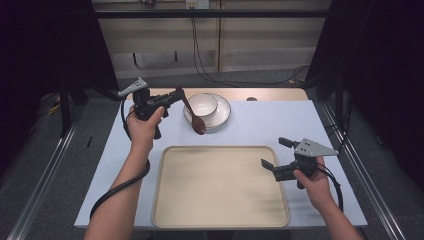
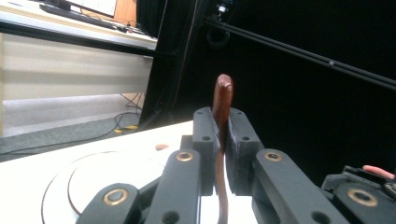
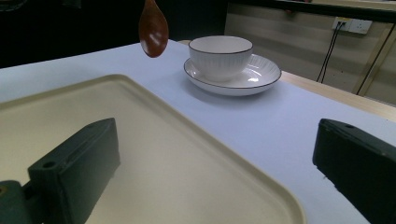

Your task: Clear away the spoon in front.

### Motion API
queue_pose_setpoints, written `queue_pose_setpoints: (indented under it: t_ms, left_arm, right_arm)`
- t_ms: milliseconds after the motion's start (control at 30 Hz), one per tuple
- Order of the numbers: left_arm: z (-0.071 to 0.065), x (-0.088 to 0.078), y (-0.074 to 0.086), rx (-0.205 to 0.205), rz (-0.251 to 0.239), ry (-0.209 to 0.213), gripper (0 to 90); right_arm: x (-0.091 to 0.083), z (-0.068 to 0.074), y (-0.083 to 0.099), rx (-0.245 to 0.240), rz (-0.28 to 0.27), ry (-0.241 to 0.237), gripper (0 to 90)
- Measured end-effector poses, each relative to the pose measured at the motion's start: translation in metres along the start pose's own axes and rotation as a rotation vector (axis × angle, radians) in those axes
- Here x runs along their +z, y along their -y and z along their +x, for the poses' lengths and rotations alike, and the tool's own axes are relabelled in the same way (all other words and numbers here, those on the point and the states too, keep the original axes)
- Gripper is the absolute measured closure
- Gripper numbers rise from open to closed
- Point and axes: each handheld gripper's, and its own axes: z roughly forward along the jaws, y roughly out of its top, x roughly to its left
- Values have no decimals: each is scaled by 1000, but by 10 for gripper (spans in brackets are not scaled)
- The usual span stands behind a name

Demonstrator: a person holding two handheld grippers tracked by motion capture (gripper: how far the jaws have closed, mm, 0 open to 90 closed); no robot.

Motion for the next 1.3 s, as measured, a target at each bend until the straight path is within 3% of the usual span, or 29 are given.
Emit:
queue_pose_setpoints:
  t_ms: [600,1067,1300]
  left_arm:
    - [-16,-11,6,-8,27,55,839]
    - [-27,-22,4,-3,41,73,839]
    - [-28,-27,7,-5,45,74,839]
  right_arm:
    - [0,1,1,-4,4,0,4]
    - [0,2,0,-8,11,-18,4]
    - [1,2,1,-5,10,-1,4]
